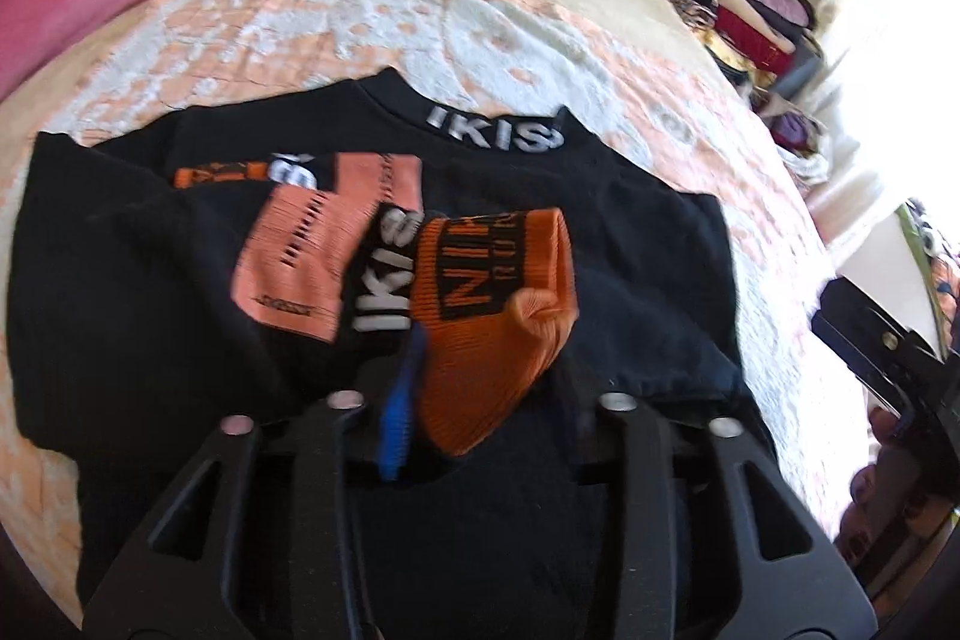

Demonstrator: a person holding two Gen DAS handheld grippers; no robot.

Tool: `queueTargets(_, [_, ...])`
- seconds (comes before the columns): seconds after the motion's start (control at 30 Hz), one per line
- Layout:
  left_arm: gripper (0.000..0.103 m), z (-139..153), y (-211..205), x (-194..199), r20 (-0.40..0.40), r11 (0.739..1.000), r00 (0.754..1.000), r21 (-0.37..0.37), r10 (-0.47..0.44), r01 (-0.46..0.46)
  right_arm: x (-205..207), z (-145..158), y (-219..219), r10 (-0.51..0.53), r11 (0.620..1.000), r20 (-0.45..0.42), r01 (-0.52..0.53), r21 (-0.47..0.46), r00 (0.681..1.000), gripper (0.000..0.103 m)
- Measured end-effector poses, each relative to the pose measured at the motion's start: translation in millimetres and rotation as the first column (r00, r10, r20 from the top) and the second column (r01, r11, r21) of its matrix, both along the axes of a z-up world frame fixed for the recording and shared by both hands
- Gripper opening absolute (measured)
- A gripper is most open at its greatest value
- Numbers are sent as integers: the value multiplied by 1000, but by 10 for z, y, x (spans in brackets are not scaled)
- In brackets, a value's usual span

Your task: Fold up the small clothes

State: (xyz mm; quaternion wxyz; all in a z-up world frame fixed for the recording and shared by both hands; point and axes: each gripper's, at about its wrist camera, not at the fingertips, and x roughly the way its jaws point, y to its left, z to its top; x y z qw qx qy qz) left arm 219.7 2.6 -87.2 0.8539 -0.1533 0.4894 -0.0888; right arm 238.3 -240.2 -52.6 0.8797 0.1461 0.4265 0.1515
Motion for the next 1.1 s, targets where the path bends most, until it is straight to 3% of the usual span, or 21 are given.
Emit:
queueTargets(0.13, [51, 112, 18, -124, 30, 999, 999, -4, -41, 41, -4, -57, 83, 27, 1000, -19, -27, 4, 999, 96])
queueTargets(0.2, [51, 215, 95, -199, 53, 999, 998, -7, -32, 32, 0, -93, 151, 48, 999, -34, -48, 12, 998, 96])
queueTargets(0.37, [52, 412, 524, -287, 103, 992, 991, 81, 89, -97, -13, -171, 508, 153, 988, -59, -153, 12, 986, 96])
queueTargets(0.47, [55, 471, 873, -311, 122, 972, 976, 132, 181, -196, -1, -236, 759, 209, 978, -79, -209, 3, 975, 96])
queueTargets(0.53, [61, 463, 1008, -324, 127, 962, 970, 152, 208, -226, 27, -309, 909, 236, 972, -108, -235, 16, 966, 96])
queueTargets(0.67, [61, 368, 1137, -353, 110, 958, 968, 158, 224, -239, 81, -438, 1166, 259, 965, -158, -260, 16, 953, 96])
queueTargets(0.8, [62, 374, 1206, -375, 123, 954, 965, 167, 232, -250, 145, -542, 1379, 273, 962, -199, -271, 36, 941, 73])
queueTargets(0.87, [63, 385, 1252, -399, 132, 952, 962, 167, 238, -258, 145, -552, 1466, 278, 960, -198, -279, 22, 940, 69])
queueTargets(0.93, [64, 361, 1285, -399, 124, 954, 963, 152, 240, -257, 138, -547, 1536, 290, 956, -193, -294, 7, 937, 50])
queueTargets(1.0, [64, 330, 1302, -387, 120, 955, 963, 151, 239, -256, 127, -533, 1568, 294, 954, -182, -299, 2, 938, 43])
queueTargets(1.03, [64, 323, 1299, -381, 119, 956, 964, 151, 236, -253, 120, -522, 1563, 296, 954, -172, -299, 7, 940, 31])
queueTargets(1.1, [64, 331, 1286, -387, 122, 957, 965, 149, 231, -248, 113, -501, 1534, 305, 952, -154, -306, 18, 940, 25])
